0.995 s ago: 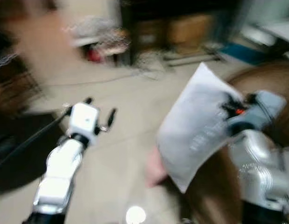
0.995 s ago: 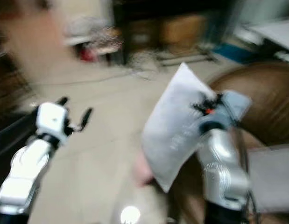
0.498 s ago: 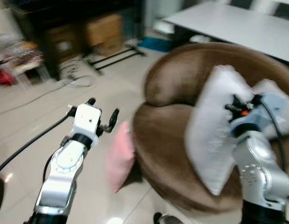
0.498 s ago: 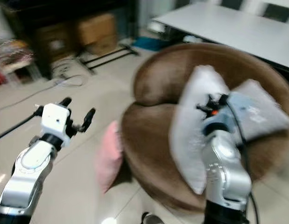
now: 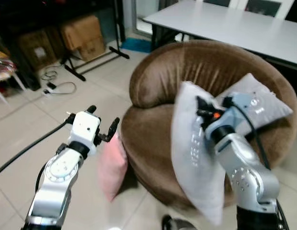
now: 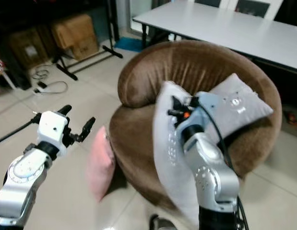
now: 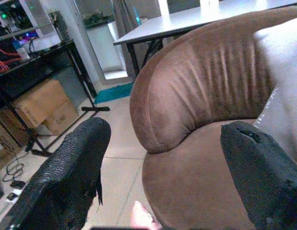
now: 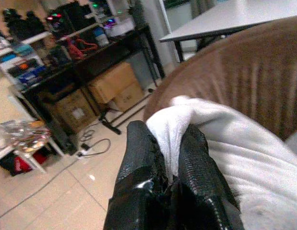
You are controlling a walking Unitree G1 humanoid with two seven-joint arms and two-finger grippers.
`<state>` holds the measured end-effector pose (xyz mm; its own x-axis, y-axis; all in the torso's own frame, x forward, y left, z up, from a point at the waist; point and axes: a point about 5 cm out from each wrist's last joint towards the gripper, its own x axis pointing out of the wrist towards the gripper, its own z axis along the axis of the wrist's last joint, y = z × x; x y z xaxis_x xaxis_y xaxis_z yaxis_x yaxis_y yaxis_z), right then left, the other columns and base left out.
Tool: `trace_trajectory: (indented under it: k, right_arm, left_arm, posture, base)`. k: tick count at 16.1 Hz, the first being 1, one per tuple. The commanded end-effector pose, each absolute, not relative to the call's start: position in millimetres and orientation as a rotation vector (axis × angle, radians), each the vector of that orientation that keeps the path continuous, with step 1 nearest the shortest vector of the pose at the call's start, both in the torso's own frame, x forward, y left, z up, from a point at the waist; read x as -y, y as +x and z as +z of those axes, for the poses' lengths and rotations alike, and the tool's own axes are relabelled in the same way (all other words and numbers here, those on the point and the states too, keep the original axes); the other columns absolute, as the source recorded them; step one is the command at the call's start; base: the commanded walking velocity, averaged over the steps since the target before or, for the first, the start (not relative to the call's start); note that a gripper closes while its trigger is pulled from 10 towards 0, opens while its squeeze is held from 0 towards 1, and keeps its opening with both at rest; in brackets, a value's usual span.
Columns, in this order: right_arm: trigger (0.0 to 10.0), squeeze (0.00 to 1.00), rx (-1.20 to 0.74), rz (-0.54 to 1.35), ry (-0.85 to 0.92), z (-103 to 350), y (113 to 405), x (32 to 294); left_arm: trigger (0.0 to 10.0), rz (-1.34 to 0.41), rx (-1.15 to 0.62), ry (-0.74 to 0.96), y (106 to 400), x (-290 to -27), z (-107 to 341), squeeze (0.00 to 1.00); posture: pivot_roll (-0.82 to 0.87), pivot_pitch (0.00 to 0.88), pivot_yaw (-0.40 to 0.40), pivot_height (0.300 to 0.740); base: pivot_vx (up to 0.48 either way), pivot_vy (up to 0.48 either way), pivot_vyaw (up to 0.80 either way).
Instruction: Move the pillow to the sofa from floor
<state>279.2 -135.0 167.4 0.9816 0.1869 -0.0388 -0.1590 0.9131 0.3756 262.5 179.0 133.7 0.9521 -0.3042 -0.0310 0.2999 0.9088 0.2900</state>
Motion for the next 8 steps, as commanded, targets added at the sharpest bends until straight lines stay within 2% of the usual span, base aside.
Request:
trace_trajectory:
  k: [1,8]
  right_arm:
    - [10.0,0.0,-0.038,0.208,0.377,176.2,278.4,134.8]
    - [10.0,0.0,-0.113,0.249,0.402,164.2,279.2,125.2]
  left_arm:
    - [10.0,-0.341,0.017,0.304,262.7,-175.3,135.9,0.0]
    - [10.0,-0.378,-0.015,0.314,257.5,-177.6,134.3,0.0]
  posture:
    - [-0.01,0.0,0.011,0.74]
    - [0.02,0.0,0.005,0.74]
  base:
    - [0.255,0.0,0.0]
    - [0.254,0.0,-0.75]
